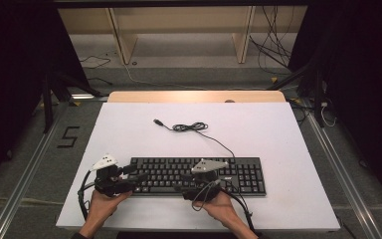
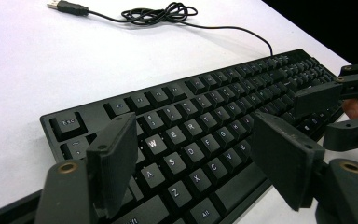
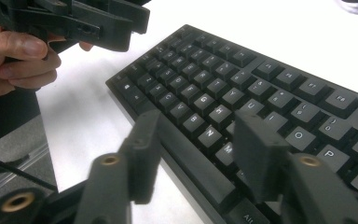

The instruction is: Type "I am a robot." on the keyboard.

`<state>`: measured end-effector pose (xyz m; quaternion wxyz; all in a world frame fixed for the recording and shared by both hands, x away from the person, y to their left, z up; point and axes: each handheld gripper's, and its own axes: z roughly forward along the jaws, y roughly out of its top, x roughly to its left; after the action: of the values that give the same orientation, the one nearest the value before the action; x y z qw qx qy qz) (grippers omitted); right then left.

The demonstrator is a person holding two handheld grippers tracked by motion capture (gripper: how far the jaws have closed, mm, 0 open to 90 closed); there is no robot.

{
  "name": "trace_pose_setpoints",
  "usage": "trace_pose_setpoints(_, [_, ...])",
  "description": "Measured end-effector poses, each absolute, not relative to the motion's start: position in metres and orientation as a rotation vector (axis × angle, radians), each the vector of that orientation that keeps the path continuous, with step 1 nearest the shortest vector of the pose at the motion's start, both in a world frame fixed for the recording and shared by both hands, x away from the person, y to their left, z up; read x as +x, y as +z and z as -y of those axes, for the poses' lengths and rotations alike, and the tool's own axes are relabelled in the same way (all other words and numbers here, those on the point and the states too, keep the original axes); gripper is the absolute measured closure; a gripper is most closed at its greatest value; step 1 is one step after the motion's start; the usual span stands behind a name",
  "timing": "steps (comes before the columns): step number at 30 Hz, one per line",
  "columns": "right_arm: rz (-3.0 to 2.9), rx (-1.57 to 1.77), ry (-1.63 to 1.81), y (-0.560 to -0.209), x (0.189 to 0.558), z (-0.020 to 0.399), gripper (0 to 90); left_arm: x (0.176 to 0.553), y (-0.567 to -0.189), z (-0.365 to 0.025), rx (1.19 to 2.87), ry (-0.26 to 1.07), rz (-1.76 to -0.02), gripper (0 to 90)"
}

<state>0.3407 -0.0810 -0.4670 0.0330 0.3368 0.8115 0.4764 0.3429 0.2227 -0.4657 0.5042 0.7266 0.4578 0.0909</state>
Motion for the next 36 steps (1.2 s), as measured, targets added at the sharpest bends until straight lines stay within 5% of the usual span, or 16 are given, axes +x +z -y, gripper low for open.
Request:
trace_pose_setpoints(18, [-2.474, 1.037, 1.472, -0.461, 0.337, 0.086, 40.3, 0.353, -0.461, -0.22, 1.764, 0.208, -1.125, 35.4])
trace_pose_setpoints(36, [-2.442, 1.058, 1.485, -0.458, 0.335, 0.095, 35.9, 0.373, -0.462, -0.196, 1.89, 0.2, -1.082, 78.9])
